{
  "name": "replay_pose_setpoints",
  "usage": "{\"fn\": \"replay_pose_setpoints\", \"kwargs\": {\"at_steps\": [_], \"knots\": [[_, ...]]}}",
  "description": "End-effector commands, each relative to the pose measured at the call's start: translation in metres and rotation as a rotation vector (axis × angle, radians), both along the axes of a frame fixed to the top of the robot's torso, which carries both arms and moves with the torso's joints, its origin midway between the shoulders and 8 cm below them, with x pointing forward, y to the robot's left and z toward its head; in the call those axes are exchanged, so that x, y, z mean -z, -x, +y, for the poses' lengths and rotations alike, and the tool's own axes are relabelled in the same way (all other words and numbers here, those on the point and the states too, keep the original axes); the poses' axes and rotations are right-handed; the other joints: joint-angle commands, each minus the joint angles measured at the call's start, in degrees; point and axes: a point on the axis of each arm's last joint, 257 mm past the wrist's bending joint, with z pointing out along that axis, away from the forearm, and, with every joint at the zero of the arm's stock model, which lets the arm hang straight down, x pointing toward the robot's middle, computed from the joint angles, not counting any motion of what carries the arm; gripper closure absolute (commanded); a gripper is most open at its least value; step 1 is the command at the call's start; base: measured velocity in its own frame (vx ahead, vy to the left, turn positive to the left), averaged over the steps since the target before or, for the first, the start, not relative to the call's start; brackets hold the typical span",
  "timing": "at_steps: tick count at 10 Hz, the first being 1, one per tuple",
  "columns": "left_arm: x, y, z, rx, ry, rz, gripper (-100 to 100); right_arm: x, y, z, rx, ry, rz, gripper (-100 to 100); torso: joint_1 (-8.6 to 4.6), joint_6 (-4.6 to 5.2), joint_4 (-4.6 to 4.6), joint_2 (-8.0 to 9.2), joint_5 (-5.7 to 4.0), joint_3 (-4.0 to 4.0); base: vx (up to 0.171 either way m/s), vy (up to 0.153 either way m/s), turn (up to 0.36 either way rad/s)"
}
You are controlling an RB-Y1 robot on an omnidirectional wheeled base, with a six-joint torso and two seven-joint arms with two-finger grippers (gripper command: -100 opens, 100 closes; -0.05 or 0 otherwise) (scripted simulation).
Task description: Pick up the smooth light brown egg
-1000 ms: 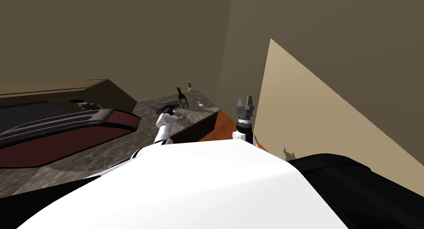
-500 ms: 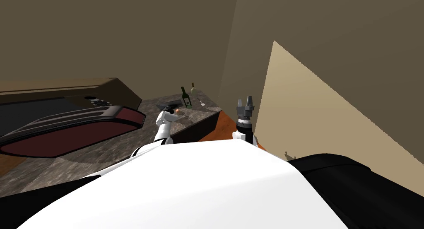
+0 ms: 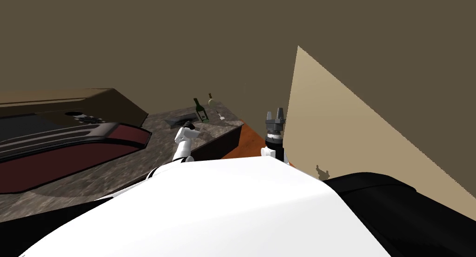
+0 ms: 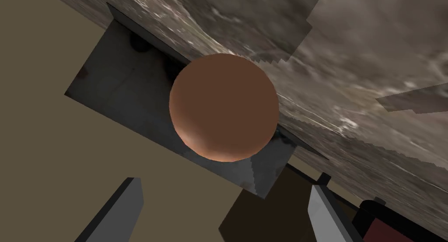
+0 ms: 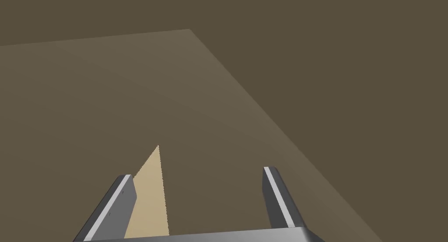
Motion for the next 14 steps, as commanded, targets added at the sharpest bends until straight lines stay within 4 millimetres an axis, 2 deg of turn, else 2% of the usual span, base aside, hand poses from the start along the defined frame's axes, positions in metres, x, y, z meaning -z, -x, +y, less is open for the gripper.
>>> {"fn": "replay_pose_setpoints", "kwargs": {"at_steps": [1,2,3,4,8,9,11,12,14], "knots": [[0.019,0.008,-0.003,-0.014,0.049,0.001,-100,0.000,0.000,0.000,0.000,0.000,0.000,0,0.00,0.00,0.00,0.00,0.00,0.00,0.038,-0.076,-0.092],[0.012,0.003,-0.002,-0.008,0.028,0.002,-100,0.000,0.000,0.000,0.000,0.000,0.000,0,-0.03,0.01,0.00,-0.01,0.00,-0.01,0.017,-0.037,-0.014],[0.013,0.004,-0.003,-0.009,0.033,0.000,0,0.000,0.000,0.000,0.000,0.000,0.000,0,0.10,-0.02,0.01,0.05,0.01,0.03,0.003,-0.007,0.004],[0.015,0.002,-0.009,-0.016,0.035,0.002,-100,0.000,0.000,0.000,0.000,0.000,0.000,0,0.21,-0.02,0.03,0.11,0.04,0.06,-0.019,0.033,-0.028],[0.020,-0.004,-0.028,-0.035,0.041,0.005,-100,0.000,0.000,0.000,0.000,0.000,0.000,0,0.58,-0.03,0.04,0.15,0.12,0.09,-0.009,0.088,-0.040],[0.019,-0.004,-0.028,-0.035,0.038,0.006,-100,0.000,0.000,0.000,0.000,0.000,0.000,0,0.62,-0.03,0.04,0.16,0.13,0.09,-0.009,0.072,-0.026],[0.022,-0.008,-0.042,-0.045,0.045,0.005,-100,0.000,0.000,0.000,0.000,0.000,0.000,0,0.51,-0.03,0.04,0.19,0.11,0.11,-0.018,0.076,-0.038],[0.021,-0.008,-0.041,-0.044,0.037,0.007,-100,0.000,0.000,0.000,0.000,0.000,0.000,0,0.58,-0.03,0.05,0.21,0.12,0.12,-0.016,0.067,-0.025],[0.023,-0.012,-0.056,-0.052,0.040,0.005,-100,0.000,0.000,0.000,0.000,0.000,0.000,0,0.53,-0.03,0.04,0.17,0.11,0.10,-0.017,0.079,-0.039]]}}
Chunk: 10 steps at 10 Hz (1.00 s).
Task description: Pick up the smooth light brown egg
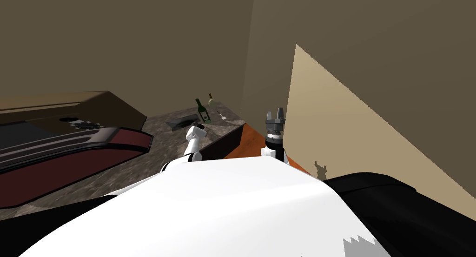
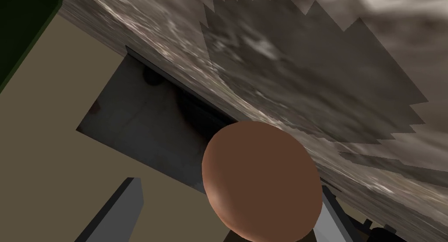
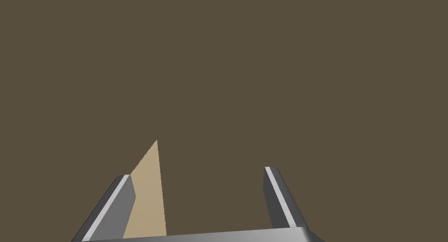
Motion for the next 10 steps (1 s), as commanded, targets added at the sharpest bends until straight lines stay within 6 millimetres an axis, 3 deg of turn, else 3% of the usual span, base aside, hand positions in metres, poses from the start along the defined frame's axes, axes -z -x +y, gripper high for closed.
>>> {"fn": "replay_pose_setpoints", "kwargs": {"at_steps": [1,4,5,9,10], "knots": [[0.0005,-0.0032,-0.0117,-0.008,0.005,-0.003,-100,0.0000,0.0000,0.0000,0.000,0.000,0.000,0,0.00,0.00,0.00,0.00,0.00,0.00,-0.033,0.110,-0.070],[-0.0006,-0.0053,-0.0144,-0.007,-0.006,0.000,-100,0.0000,0.0000,0.0000,0.000,0.000,0.000,0,-0.25,0.02,0.00,-0.03,-0.05,-0.01,-0.016,0.017,-0.048],[-0.0005,-0.0054,-0.0148,-0.009,-0.005,-0.001,100,0.0000,0.0000,0.0000,0.000,0.000,0.000,0,-0.29,0.01,-0.01,-0.06,-0.05,-0.03,-0.004,0.002,0.015],[-0.0004,-0.0054,-0.0149,-0.008,-0.004,-0.002,100,0.0000,0.0000,0.0000,0.000,0.000,0.000,0,-0.33,0.00,-0.02,-0.11,-0.08,-0.06,0.000,0.000,0.000],[-0.0003,-0.0054,-0.0150,-0.008,-0.004,-0.001,0,0.0000,0.0000,0.0000,0.000,0.000,0.000,0,-0.33,0.00,-0.01,-0.10,-0.08,-0.05,0.000,0.000,0.000]]}}
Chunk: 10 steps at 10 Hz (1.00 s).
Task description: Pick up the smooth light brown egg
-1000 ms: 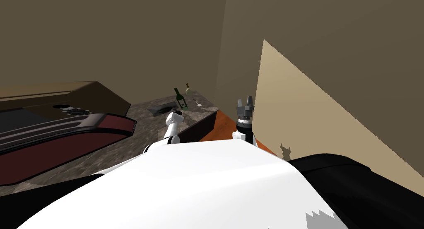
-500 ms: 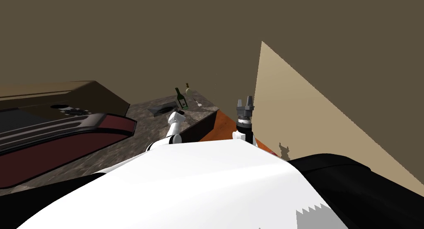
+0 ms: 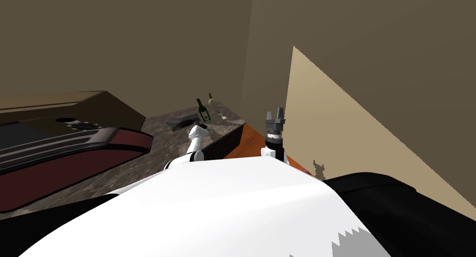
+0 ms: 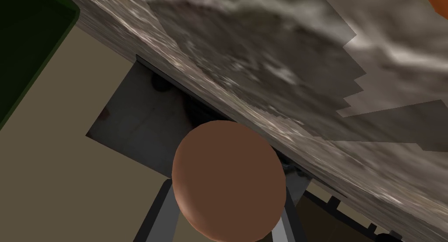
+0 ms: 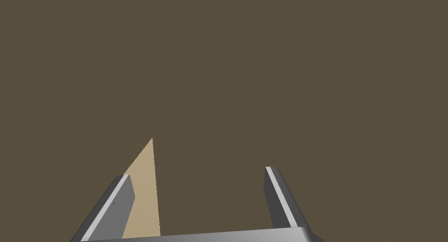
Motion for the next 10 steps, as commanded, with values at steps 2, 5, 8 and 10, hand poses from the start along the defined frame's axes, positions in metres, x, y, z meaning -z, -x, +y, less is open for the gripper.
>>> {"fn": "replay_pose_setpoints", "kwargs": {"at_steps": [2,5,8,10], "knots": [[0.000,0.004,0.011,0.004,0.002,0.001,100,0.000,0.000,0.000,0.000,0.000,0.000,0,-0.04,-0.11,-0.01,-0.04,-0.03,-0.02,0.030,-0.035,0.109],[-0.001,0.008,0.026,0.012,0.004,0.001,100,0.000,0.000,0.000,0.000,0.000,0.000,0,-0.28,-0.02,-0.02,-0.12,-0.06,-0.06,0.027,-0.076,0.033],[-0.006,0.014,0.047,0.028,-0.006,0.002,100,0.000,0.000,0.000,0.000,0.000,0.000,0,-0.34,-0.02,0.02,0.02,-0.08,0.02,0.008,-0.092,0.044],[-0.006,0.016,0.052,0.033,0.002,-0.002,100,0.000,0.000,0.000,0.000,0.000,0.000,0,-0.45,0.01,0.03,0.00,-0.12,0.02,0.014,-0.098,0.042]]}}
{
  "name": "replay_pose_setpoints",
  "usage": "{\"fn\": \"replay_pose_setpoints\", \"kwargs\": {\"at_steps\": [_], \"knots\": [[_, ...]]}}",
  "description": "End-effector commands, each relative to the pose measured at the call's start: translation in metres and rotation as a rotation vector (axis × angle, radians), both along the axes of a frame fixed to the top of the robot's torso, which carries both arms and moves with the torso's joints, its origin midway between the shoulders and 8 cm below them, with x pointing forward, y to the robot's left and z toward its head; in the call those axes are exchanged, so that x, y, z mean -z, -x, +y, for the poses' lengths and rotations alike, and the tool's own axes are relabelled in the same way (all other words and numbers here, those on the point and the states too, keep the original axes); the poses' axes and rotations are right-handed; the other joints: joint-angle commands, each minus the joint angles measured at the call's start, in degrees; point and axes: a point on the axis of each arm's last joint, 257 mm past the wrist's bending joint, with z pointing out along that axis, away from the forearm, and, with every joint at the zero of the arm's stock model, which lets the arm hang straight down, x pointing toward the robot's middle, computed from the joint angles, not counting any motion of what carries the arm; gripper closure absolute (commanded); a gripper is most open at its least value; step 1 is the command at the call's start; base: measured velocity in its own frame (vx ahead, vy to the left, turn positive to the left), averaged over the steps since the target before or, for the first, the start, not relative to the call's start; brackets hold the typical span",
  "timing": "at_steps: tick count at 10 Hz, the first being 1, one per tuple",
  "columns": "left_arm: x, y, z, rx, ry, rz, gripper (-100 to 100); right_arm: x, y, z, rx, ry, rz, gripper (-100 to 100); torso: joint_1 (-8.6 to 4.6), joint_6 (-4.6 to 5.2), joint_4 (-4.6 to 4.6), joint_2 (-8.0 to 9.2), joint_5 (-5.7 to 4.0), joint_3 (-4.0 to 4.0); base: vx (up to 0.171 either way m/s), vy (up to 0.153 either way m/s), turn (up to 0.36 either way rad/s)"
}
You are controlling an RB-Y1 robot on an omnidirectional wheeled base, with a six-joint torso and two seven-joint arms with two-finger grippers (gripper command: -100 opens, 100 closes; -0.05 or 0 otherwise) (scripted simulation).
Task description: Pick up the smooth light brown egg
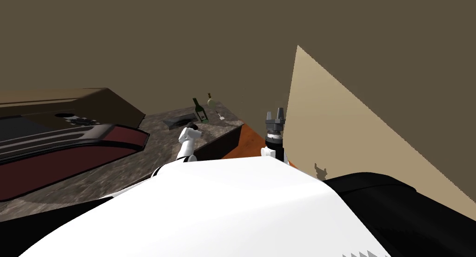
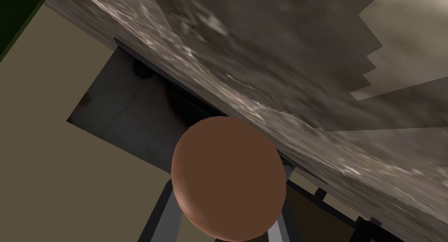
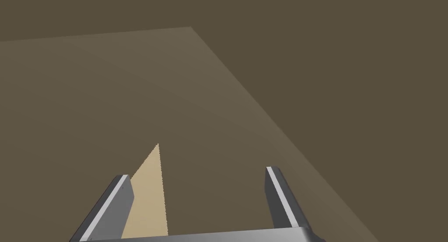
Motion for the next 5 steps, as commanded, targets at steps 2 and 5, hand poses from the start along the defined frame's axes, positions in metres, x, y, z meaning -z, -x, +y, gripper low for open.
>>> {"fn": "replay_pose_setpoints", "kwargs": {"at_steps": [2,5], "knots": [[-0.0035,0.0031,0.0132,0.016,-0.004,-0.005,100,0.0000,0.0000,0.0000,0.000,0.000,0.000,0,0.06,-0.02,0.01,0.00,0.01,0.00,0.015,-0.074,0.029],[-0.0020,0.0027,0.0123,0.015,0.001,-0.006,0,0.0000,0.0000,0.0000,0.000,0.000,0.000,0,0.20,0.00,0.02,0.01,0.02,0.02,0.006,-0.032,0.014]]}}
